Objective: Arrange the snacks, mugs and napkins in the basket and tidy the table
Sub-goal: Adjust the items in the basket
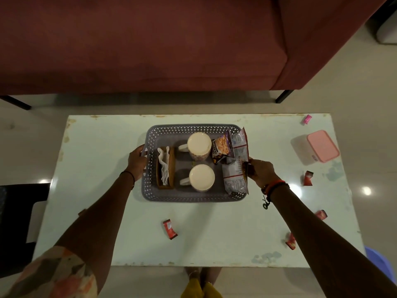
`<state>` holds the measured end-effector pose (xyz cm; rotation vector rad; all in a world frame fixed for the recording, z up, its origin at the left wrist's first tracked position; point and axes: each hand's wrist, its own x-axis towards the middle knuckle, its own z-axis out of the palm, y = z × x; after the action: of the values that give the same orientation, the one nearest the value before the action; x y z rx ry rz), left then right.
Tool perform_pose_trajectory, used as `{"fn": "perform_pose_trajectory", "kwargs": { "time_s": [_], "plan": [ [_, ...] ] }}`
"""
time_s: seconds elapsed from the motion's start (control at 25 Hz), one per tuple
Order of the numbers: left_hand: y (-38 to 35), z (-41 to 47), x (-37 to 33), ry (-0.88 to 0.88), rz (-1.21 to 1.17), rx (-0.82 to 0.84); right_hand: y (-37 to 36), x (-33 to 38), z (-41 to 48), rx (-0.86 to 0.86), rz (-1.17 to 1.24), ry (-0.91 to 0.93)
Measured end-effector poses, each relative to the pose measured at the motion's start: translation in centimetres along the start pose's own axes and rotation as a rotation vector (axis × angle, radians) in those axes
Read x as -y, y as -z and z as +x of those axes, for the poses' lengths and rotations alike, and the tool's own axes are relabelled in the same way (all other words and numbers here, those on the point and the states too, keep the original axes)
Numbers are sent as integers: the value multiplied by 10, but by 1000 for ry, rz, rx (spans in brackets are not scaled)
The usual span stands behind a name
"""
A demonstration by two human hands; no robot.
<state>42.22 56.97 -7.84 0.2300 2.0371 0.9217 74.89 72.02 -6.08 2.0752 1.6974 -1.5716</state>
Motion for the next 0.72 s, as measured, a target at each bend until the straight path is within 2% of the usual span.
{"fn": "perform_pose_trajectory", "kwargs": {
  "time_s": [0.08, 0.24, 0.4, 0.52, 0.56, 0.64, 0.72],
  "plan": [
    [-1, -3, 0, -2, 14, 3, -2, 3, -4, 13, -30, 23],
    [-2, -7, 1, -31, 25, -9, -1, 2, -6, -70, -3, 63],
    [-1, -16, 9, -49, 7, -2, -4, 2, -19, -115, 79, -54],
    [0, -19, 13, -69, 14, 0, -5, -2, -20, -162, 92, -70],
    [1, -18, 13, -76, 25, 1, -7, -5, -17, -156, 147, -72],
    [1, -14, 10, -77, 88, 5, -10, -6, -8, -85, 418, -117],
    [3, -12, 4, -47, 124, 19, -6, -8, -4, -51, 468, -173]
  ]
}}
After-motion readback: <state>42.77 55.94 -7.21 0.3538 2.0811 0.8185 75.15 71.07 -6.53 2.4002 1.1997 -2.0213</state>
